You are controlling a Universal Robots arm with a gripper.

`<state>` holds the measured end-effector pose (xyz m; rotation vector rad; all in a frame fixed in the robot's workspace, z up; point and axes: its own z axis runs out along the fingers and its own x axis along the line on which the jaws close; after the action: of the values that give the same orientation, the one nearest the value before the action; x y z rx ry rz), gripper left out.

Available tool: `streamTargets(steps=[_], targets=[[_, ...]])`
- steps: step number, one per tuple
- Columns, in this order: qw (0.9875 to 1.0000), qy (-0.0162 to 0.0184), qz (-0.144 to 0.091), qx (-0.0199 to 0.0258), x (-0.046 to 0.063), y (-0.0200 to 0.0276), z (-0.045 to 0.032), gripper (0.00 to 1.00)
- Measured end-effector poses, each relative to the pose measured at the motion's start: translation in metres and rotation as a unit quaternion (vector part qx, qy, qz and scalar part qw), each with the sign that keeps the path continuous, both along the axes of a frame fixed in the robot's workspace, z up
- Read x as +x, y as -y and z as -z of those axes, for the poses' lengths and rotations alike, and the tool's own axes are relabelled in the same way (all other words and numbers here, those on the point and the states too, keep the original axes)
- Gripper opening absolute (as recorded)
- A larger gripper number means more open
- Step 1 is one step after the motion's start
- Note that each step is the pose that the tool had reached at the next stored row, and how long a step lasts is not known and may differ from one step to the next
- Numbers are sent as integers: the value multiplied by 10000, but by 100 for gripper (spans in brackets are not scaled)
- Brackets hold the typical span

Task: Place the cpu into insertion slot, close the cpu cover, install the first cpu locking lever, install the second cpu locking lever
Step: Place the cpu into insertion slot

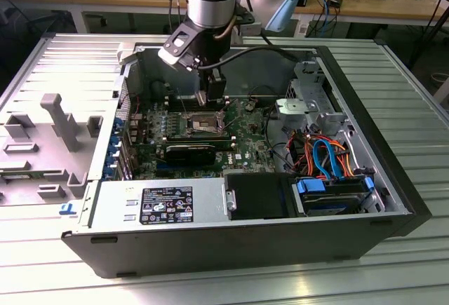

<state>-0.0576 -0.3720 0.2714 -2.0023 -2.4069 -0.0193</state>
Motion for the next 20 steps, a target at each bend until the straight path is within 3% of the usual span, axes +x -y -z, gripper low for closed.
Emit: streamTargets(steps=[12, 20], targets=[[9988, 0, 490, 0, 0, 0, 8, 55], [9963, 0, 854, 0, 0, 0, 13, 55]])
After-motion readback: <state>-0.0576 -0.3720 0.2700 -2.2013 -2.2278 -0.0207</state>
